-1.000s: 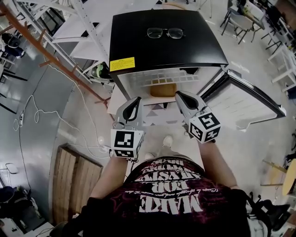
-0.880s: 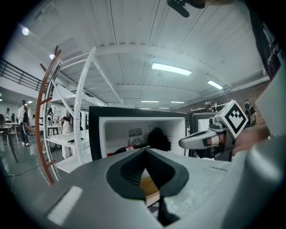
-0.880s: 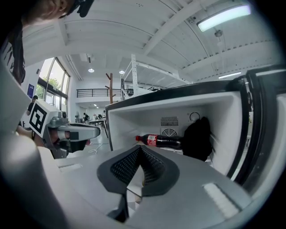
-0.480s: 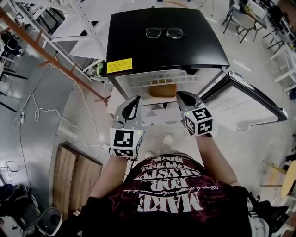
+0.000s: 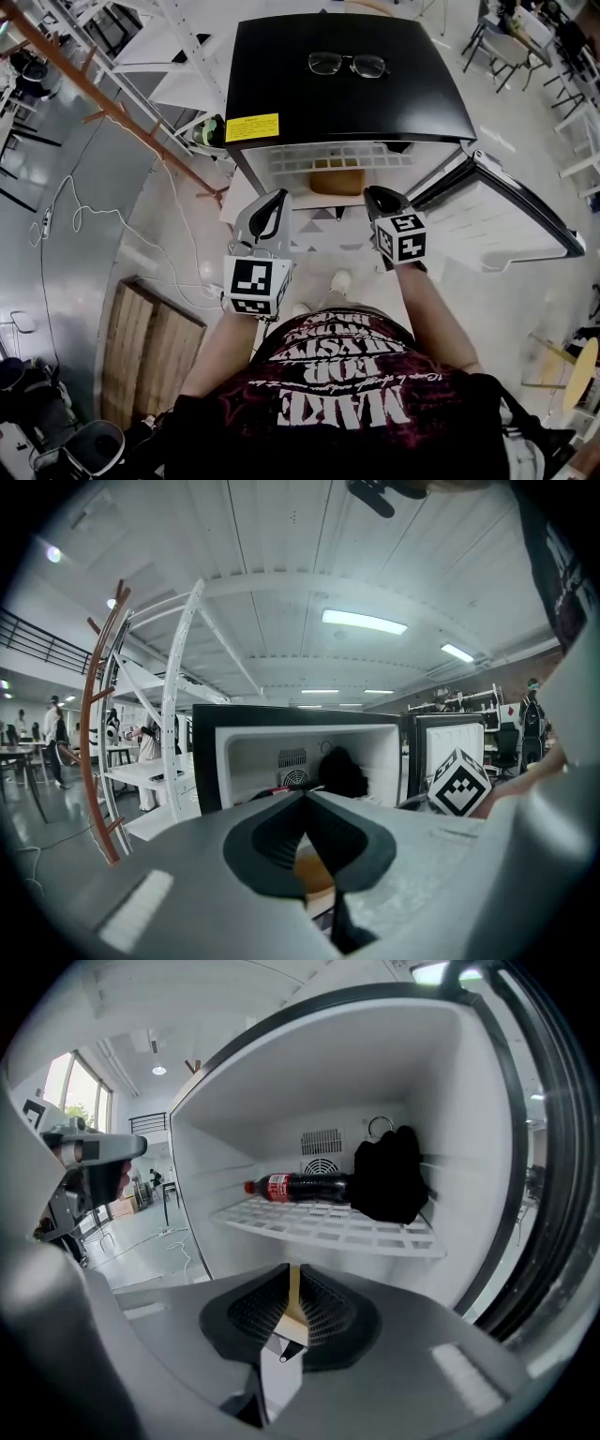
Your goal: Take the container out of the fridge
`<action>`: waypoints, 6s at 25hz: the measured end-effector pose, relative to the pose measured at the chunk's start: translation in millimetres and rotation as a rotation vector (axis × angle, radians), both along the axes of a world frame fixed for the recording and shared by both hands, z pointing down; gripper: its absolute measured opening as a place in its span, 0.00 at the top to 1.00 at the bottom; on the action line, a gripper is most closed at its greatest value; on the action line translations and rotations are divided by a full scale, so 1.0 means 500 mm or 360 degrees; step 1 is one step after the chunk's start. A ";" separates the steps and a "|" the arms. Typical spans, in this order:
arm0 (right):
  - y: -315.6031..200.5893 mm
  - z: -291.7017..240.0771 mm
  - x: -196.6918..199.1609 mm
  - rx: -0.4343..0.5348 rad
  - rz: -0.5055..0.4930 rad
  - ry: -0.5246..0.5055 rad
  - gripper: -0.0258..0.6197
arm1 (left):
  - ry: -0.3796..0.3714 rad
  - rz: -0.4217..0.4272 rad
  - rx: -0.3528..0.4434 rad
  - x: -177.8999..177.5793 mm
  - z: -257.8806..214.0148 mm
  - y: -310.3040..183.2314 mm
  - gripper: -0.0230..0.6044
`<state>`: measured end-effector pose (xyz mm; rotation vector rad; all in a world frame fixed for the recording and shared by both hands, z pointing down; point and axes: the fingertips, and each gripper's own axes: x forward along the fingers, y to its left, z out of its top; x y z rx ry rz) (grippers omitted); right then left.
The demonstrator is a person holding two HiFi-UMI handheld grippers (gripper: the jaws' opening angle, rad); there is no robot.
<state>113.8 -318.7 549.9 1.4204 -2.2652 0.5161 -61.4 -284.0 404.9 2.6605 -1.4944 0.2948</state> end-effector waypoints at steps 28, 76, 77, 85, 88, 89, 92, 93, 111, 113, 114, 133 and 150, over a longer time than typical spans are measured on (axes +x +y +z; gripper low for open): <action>-0.063 0.177 0.025 -0.0294 0.0093 0.0123 0.78 | -0.0035 -0.0111 -0.0019 -0.042 0.006 0.007 0.96; -0.133 0.358 0.065 -0.0646 0.0200 0.0207 0.72 | -0.0109 -0.0228 -0.0033 -0.078 0.017 0.015 0.96; -0.134 0.362 0.064 -0.0655 0.0201 0.0212 0.72 | -0.0110 -0.0231 -0.0034 -0.080 0.017 0.015 0.96; -0.130 0.393 0.061 -0.0701 0.0232 0.0200 0.73 | -0.0127 -0.0259 -0.0036 -0.097 0.019 0.023 0.96; -0.133 0.392 0.057 -0.0684 0.0241 0.0199 0.75 | -0.0128 -0.0265 -0.0042 -0.103 0.021 0.026 0.96; -0.132 0.392 0.057 -0.0680 0.0246 0.0199 0.75 | -0.0128 -0.0264 -0.0043 -0.103 0.022 0.028 0.96; -0.125 0.395 0.056 -0.0679 0.0251 0.0202 0.77 | -0.0130 -0.0255 -0.0039 -0.103 0.022 0.031 0.96; -0.123 0.397 0.055 -0.0685 0.0250 0.0200 0.78 | -0.0130 -0.0252 -0.0037 -0.103 0.021 0.032 0.96; -0.040 0.402 0.080 -0.0824 0.0390 -0.0015 0.91 | -0.0111 -0.0148 -0.0045 -0.087 0.028 0.052 0.96; -0.032 0.391 0.082 -0.0820 0.0400 -0.0045 0.91 | -0.0104 -0.0130 -0.0046 -0.079 0.026 0.058 0.96; -0.026 0.385 0.083 -0.0817 0.0406 -0.0060 0.91 | -0.0101 -0.0122 -0.0045 -0.075 0.024 0.062 0.96; 0.017 0.227 0.075 -0.0612 0.0479 -0.0329 0.91 | -0.0068 -0.0040 -0.0023 -0.053 0.015 0.100 0.96; 0.065 0.031 0.048 -0.0351 0.0424 -0.0526 0.91 | -0.0016 0.0099 -0.0072 0.003 0.022 0.115 0.96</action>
